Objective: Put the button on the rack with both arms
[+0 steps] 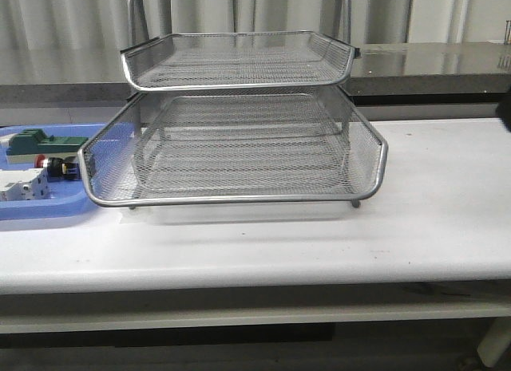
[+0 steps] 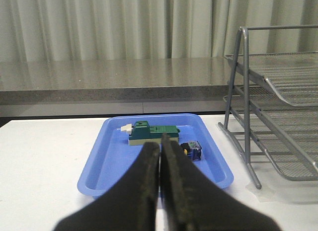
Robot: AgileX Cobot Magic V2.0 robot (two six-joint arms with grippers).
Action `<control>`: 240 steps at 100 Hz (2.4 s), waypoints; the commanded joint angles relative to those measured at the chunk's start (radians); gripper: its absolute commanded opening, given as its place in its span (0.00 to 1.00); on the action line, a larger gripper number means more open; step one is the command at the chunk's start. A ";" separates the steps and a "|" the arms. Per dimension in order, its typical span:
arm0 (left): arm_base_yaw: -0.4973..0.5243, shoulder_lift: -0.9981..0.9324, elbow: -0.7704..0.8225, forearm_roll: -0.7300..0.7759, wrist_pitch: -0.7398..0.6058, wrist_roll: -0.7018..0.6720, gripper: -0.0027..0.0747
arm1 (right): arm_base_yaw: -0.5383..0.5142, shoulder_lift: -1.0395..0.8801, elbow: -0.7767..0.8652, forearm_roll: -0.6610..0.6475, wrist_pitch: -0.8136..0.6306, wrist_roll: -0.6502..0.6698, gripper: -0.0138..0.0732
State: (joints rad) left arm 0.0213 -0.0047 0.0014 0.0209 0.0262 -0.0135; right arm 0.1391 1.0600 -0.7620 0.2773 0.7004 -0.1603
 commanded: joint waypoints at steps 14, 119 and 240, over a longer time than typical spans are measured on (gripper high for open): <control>0.003 -0.034 0.046 0.000 -0.088 -0.008 0.04 | -0.001 -0.201 -0.026 -0.257 0.050 0.183 0.60; 0.003 -0.034 0.046 0.000 -0.088 -0.008 0.04 | -0.001 -0.426 -0.024 -0.366 0.279 0.268 0.08; 0.003 0.247 -0.277 -0.199 0.176 -0.008 0.04 | -0.001 -0.426 -0.024 -0.366 0.279 0.268 0.08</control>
State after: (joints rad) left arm 0.0213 0.1278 -0.1499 -0.1576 0.1853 -0.0135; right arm 0.1391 0.6358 -0.7620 -0.0720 1.0288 0.1100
